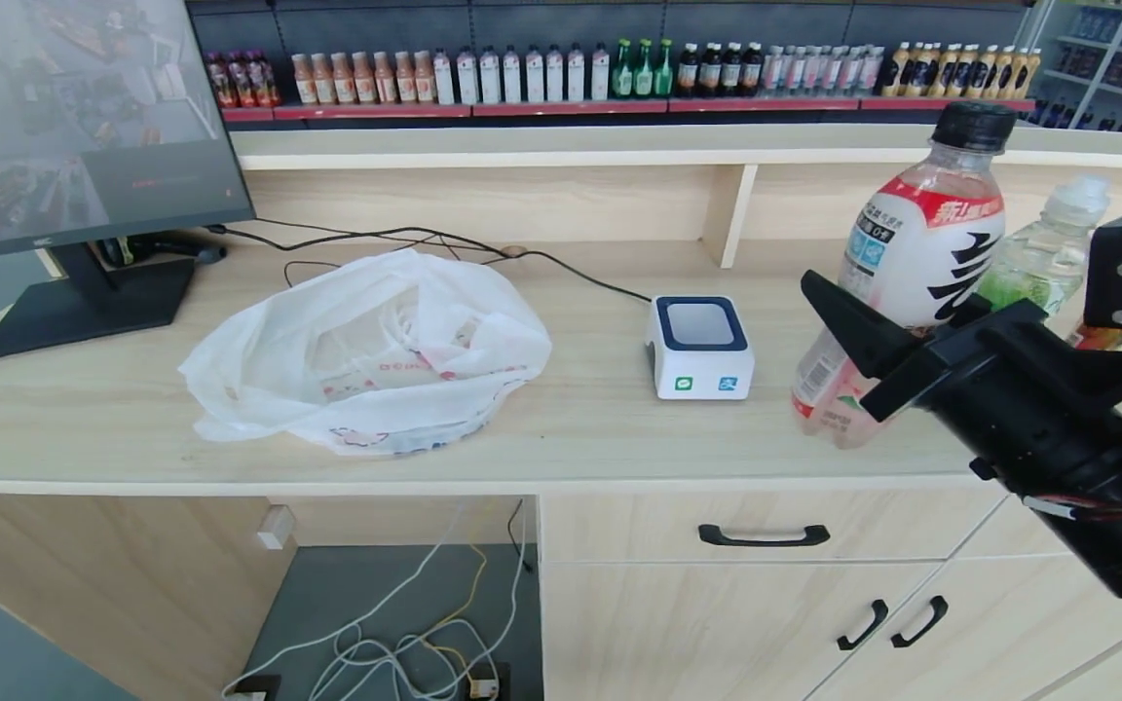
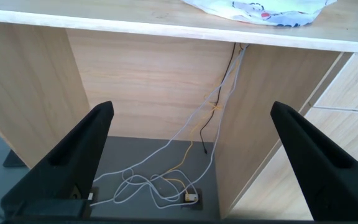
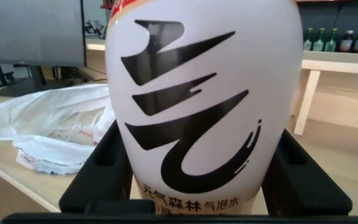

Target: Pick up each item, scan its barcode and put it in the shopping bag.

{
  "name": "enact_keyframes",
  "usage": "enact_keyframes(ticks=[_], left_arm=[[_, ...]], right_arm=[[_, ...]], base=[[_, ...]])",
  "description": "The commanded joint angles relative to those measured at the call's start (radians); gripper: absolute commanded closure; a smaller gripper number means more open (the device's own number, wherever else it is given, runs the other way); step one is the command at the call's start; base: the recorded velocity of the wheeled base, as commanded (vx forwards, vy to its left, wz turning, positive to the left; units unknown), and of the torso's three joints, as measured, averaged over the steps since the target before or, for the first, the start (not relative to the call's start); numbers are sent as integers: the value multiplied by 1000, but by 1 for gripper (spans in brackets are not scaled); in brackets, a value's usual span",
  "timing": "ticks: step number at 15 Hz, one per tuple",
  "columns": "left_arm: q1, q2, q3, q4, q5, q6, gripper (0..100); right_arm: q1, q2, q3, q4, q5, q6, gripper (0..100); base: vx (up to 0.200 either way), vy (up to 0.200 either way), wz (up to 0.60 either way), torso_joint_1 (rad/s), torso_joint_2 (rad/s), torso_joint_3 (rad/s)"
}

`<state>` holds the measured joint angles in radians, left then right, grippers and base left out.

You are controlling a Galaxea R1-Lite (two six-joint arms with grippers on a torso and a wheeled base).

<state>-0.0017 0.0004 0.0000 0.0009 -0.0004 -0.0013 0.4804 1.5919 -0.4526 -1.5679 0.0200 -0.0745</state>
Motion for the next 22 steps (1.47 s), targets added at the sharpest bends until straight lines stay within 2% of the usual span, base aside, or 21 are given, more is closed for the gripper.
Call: enact_keyframes(ticks=[1,3,5,8,10,12,16,18,20,22], left_arm=[[2,0,0,-1,-1,0,0],[2,0,0,-1,0,0,0],[2,0,0,-1,0,0,0],[2,0,0,-1,0,0,0],[2,0,0,-1,0,0,0],[2,0,0,-1,-1,0,0],[2,0,0,-1,0,0,0],[2,0,0,-1,-1,0,0],[2,0,0,-1,0,0,0],[2,0,0,-1,-1,0,0]], right_arm=[[-5,19,-26,-3,17,-1,100],[-2,45,-69,-3,20,-1,100],[-9,91,-110,-3,92,-1,100],[-16,138,-138,-3,104,-30,100],[-16,192,-193,-3,161,-126,100],[-39,267,-314,-3,291,-272,100],[-59,375,-459,-3,390,-395,100],[-114,430,-540,-3,483,-524,100],[-140,477,-568,-3,512,-556,100],[-151,520,-706,15,586,-619,100]], base=[[0,0,0,0,0,0],[0,0,0,0,0,0],[0,0,0,0,0,0],[0,0,0,0,0,0],[0,0,0,0,0,0],[0,0,0,0,0,0],[0,0,0,0,0,0],[0,0,0,0,0,0],[0,0,0,0,0,0],[0,0,0,0,0,0]])
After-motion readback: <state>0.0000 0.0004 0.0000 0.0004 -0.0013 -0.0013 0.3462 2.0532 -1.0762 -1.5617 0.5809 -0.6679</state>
